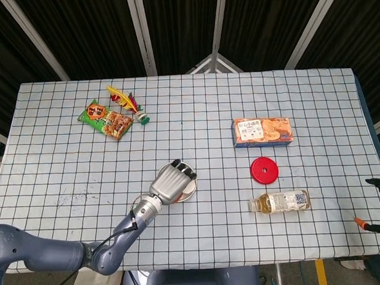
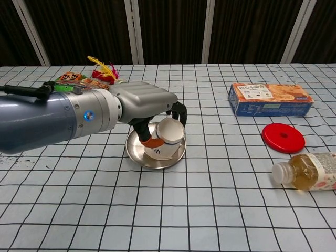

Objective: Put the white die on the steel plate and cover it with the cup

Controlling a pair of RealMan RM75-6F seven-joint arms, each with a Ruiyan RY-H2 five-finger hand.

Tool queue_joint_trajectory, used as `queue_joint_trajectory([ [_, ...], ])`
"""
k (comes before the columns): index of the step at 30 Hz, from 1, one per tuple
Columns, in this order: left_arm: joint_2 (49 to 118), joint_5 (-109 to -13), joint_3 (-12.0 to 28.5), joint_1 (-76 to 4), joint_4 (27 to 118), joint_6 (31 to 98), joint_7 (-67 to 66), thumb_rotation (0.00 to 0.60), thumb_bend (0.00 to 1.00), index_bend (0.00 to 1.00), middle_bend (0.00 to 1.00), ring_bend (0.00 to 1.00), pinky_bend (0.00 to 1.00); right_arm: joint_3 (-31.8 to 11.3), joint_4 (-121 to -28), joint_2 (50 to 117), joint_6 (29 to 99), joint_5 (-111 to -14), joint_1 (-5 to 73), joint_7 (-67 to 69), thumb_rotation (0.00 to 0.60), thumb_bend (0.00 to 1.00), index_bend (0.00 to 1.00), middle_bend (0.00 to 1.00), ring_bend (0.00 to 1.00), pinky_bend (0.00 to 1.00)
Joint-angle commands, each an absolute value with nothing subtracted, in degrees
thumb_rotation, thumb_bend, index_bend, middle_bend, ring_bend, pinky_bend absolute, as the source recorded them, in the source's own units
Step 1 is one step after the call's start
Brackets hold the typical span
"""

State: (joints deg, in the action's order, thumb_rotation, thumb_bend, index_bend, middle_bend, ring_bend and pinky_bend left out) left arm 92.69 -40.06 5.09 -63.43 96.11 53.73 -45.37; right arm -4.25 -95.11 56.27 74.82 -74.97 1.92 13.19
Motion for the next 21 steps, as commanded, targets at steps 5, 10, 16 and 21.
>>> queue_joint_trajectory([
  [5, 89.13, -36.76, 4.97, -63.52, 98.56, 52.84, -44.58, 0.600, 0.52, 0.37, 0.29, 0.21, 0.16, -4.50, -95.43, 56.30, 74.42, -74.61, 2.27, 12.82, 0.600, 0.10, 0.21, 0.19, 0.15, 0.01],
  [10, 89.14, -39.98, 3.70, -62.72, 96.92, 55.01, -44.61, 0.600, 0.52, 0.37, 0.28, 0.21, 0.16, -4.11, -95.24, 56.44, 74.82, -75.02, 1.90, 12.73, 0.600, 0.10, 0.21, 0.19, 0.15, 0.01],
  [16, 90.40, -44.30, 2.74, -61.62, 93.40, 55.85, -43.06, 0.600, 0.52, 0.37, 0.28, 0.21, 0.16, -4.53, -95.73, 56.40, 73.87, -74.34, 2.62, 12.12, 0.600, 0.10, 0.21, 0.19, 0.15, 0.01],
  [21, 92.43, -49.40, 2.65, -60.37, 90.51, 58.50, -41.19, 0.600, 0.52, 0.37, 0.28, 0.21, 0.17, -4.29, -95.59, 56.52, 73.98, -74.39, 2.40, 12.10, 0.600, 0.10, 0.21, 0.19, 0.15, 0.01],
])
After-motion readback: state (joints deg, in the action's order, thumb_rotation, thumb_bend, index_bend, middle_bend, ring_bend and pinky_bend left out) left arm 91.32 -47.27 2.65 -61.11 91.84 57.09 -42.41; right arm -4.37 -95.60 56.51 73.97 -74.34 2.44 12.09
